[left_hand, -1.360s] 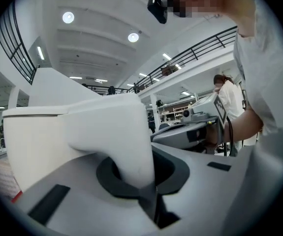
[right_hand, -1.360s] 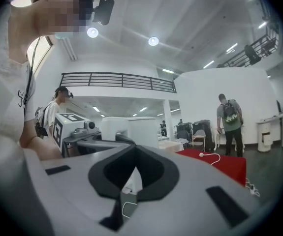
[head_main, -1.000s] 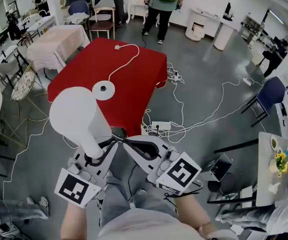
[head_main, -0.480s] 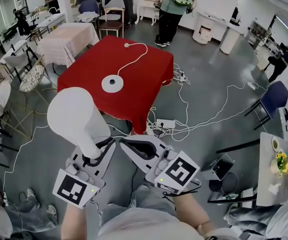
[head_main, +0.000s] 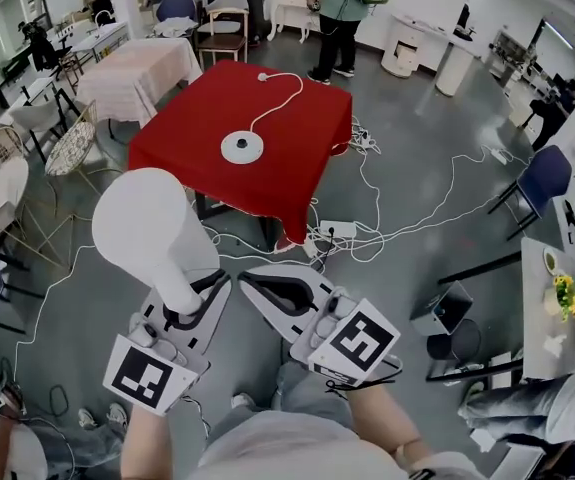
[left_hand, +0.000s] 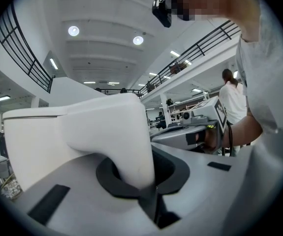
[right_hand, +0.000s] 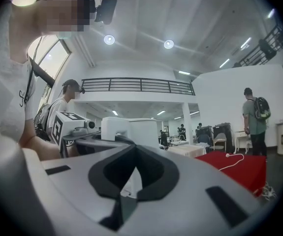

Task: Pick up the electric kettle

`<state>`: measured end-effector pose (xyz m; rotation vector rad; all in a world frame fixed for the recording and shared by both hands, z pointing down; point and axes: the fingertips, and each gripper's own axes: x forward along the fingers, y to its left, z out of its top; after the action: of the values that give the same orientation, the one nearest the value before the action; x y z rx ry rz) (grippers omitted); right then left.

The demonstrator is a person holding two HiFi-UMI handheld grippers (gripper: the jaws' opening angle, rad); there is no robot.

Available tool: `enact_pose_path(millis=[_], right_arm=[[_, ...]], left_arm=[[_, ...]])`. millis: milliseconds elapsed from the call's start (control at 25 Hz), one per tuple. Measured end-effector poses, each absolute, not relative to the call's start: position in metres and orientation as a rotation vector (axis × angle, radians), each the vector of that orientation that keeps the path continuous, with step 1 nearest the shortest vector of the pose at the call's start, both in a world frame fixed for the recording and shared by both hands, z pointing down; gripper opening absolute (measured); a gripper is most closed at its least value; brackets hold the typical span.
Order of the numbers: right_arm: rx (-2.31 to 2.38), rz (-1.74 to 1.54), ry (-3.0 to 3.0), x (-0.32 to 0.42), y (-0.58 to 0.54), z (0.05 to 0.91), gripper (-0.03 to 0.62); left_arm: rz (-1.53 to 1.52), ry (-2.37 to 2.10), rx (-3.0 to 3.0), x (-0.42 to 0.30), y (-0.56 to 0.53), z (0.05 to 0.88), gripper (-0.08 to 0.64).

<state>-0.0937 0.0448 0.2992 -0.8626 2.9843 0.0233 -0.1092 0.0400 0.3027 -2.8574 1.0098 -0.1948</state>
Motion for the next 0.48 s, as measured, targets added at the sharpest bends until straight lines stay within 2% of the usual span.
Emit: enact_pose_path(millis=[480], right_arm=[[-0.958,0.065,2.989,-0.131,0.105,0.292,0.008]], left_arm=[[-0.155,0.954,-2.864,-0.149,0.096,0.291,0.029]])
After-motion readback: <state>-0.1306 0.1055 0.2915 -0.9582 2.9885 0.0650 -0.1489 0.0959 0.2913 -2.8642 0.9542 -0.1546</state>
